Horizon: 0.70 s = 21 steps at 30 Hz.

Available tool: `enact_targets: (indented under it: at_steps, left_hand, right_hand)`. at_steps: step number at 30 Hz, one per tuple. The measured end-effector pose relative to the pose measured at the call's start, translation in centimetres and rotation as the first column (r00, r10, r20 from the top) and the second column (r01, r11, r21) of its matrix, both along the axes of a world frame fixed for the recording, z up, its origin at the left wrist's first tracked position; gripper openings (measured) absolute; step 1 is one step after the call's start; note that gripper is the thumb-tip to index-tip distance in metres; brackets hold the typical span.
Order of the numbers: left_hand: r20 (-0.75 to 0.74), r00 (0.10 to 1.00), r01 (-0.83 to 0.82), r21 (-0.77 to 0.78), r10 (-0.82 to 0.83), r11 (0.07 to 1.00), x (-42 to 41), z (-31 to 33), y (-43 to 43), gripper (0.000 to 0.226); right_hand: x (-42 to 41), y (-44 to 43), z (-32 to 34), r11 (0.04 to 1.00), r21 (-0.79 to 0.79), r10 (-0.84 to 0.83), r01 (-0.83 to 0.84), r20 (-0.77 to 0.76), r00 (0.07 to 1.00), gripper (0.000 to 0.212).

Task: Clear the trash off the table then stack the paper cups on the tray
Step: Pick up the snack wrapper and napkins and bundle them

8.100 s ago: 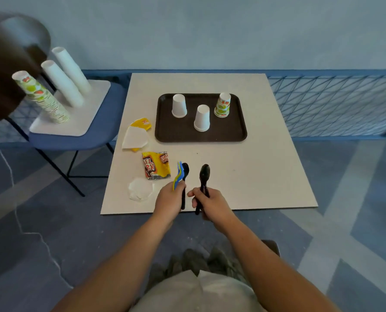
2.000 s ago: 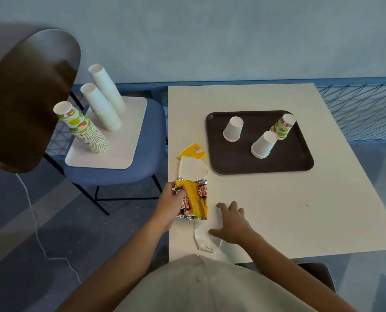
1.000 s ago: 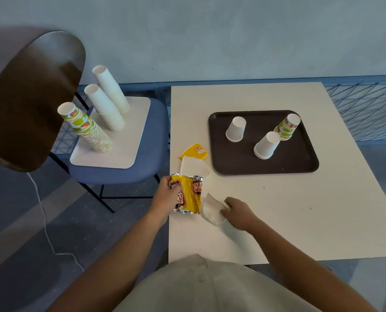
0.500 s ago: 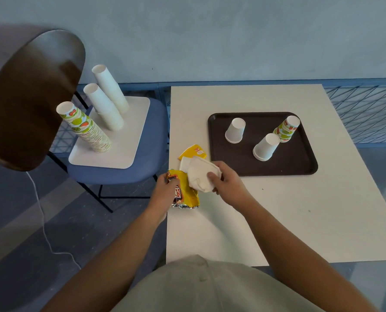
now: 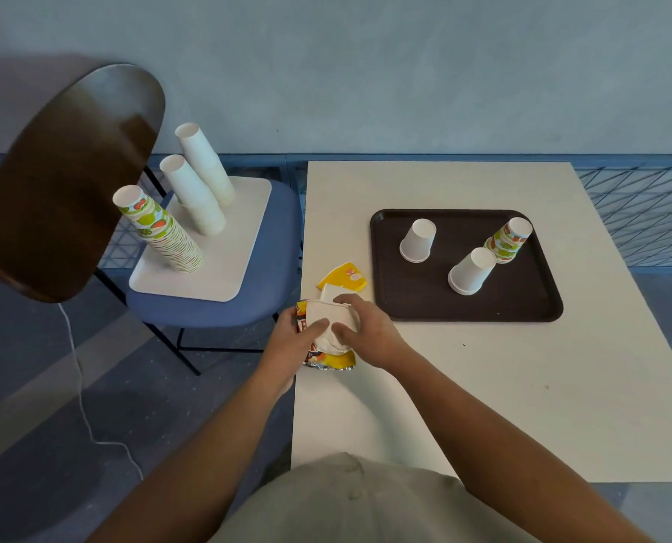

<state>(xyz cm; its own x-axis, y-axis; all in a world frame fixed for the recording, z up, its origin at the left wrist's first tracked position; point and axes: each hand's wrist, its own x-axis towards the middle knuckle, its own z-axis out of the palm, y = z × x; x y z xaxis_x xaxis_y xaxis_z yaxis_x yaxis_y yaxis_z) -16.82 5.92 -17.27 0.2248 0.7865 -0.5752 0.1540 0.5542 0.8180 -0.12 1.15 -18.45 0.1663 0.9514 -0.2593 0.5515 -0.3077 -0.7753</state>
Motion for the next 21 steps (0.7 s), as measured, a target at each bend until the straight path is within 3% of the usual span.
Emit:
enact_targets:
  at_steps: [6, 11, 15, 21]
  left_hand:
    - [-0.121, 0.992, -0.023, 0.057, 0.03, 0.998, -0.5, -0.4, 0.4, 0.041]
    - [-0.187, 0.982, -0.025, 0.086, 0.04, 0.996, -0.8, -0.6, 0.8, 0.043]
    - [-0.22, 0.974, -0.026, 0.09, 0.045, 0.996, -1.1, -0.9, 1.1, 0.049]
    - [-0.249, 0.967, -0.028, 0.103, 0.053, 0.994, -1.7, -1.3, 2.0, 0.043]
  right_hand:
    - [0.6, 1.3, -0.6, 0.987, -0.126, 0.101, -0.103, -0.022, 0.995, 0.049]
    - [2.1, 3.6, -1.2, 0.981, -0.151, -0.13, 0.122, -0.041, 0.991, 0.043]
    - [3.0, 5.7, -2.0, 0.984, -0.112, -0.116, 0.14, 0.199, 0.973, 0.051]
    - [3.0, 7.0, -3.7, 0.985, -0.168, 0.116, -0.033, 0.516, 0.849, 0.074]
